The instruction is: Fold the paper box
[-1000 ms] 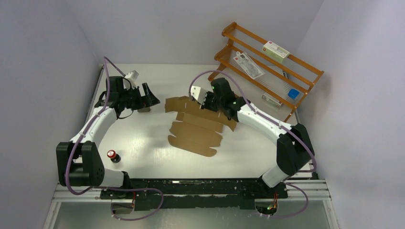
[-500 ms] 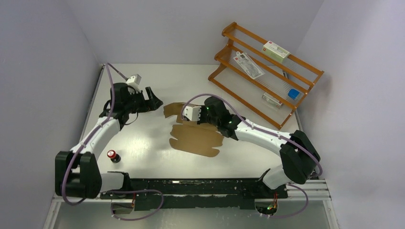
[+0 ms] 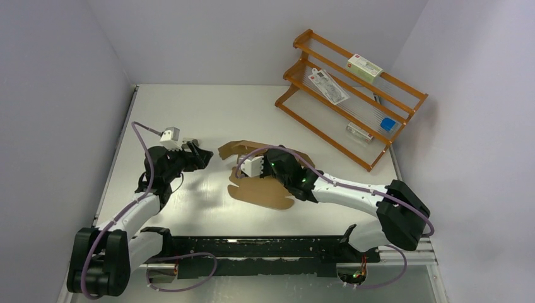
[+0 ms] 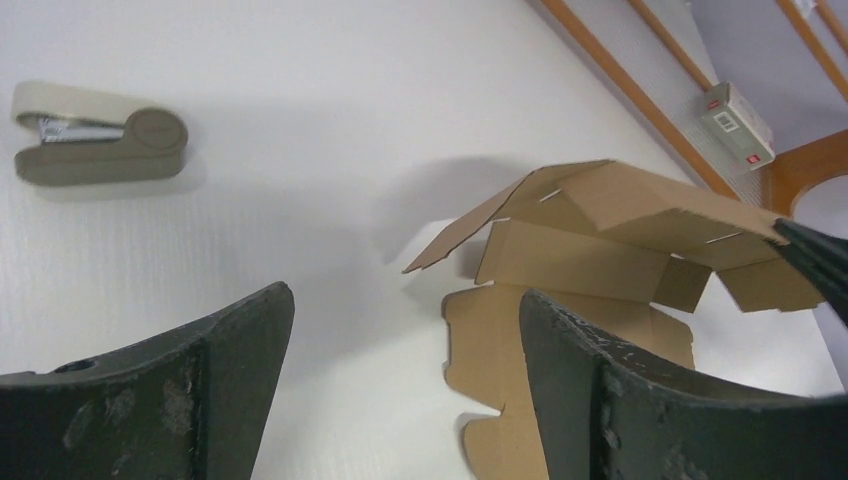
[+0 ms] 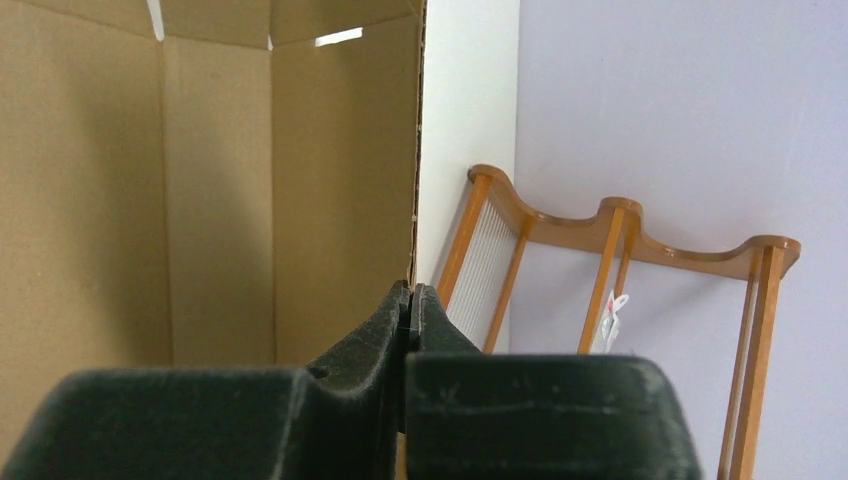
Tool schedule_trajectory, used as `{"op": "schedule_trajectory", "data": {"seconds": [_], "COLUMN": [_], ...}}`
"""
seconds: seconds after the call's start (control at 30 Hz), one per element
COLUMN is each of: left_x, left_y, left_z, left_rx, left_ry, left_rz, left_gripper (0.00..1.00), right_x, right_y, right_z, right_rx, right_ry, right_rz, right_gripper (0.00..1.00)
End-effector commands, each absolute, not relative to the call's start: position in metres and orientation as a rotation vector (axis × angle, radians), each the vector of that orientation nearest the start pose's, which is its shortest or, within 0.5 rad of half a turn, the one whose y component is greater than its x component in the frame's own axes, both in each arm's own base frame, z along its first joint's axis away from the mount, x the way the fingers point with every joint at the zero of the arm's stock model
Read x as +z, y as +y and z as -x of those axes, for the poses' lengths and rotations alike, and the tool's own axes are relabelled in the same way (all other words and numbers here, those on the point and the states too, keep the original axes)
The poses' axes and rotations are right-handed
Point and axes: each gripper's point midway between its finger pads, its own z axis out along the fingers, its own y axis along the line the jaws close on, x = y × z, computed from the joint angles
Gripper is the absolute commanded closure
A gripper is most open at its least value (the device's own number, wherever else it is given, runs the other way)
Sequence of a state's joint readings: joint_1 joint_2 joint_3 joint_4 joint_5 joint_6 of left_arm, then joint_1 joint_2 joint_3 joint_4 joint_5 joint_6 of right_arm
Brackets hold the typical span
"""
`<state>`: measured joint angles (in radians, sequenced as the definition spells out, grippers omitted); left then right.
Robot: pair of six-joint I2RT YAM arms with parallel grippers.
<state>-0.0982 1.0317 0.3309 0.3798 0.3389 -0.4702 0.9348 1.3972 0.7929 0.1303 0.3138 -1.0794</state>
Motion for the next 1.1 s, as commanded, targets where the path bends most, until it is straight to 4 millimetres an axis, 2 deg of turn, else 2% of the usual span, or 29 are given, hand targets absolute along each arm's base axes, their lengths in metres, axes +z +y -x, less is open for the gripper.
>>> {"op": "schedule_trajectory", "data": {"seconds": [0.0,0.4,0.63,0.83,1.07], "left_x": [0.150,0.127,0.115,0.111,0.113], "left_y": [-0.121,-0.147,-0.155,-0.157,-0.178], "left_z": [-0.322,-0.328,-0.335,-0.346,-0.349], "left_rx": [-0.748,-0.782,-0.775,-0.766,-0.838], "left_ry": [1.749,1.795,1.831,1.846,1.813], "left_rz": [-0.019,-0.197,-0.233,-0.244,-0.339], "left_gripper": [0.13,0.16,0.18,0.21,0.23], "right_x": [0.166,0.144,0.134,0.124,0.124], "right_y": [0.261,0.264,0.254,0.243,0.242], "right_z": [-0.311,-0.311,-0.308,-0.305,-0.301], "right_rx": [-0.532,-0.524,-0.536,-0.565,-0.544], "right_ry": [1.226,1.239,1.262,1.305,1.304], "right_rz": [1.574,1.600,1.579,1.587,1.582], "right_gripper": [1.00,1.00,1.00,1.00,1.00]}}
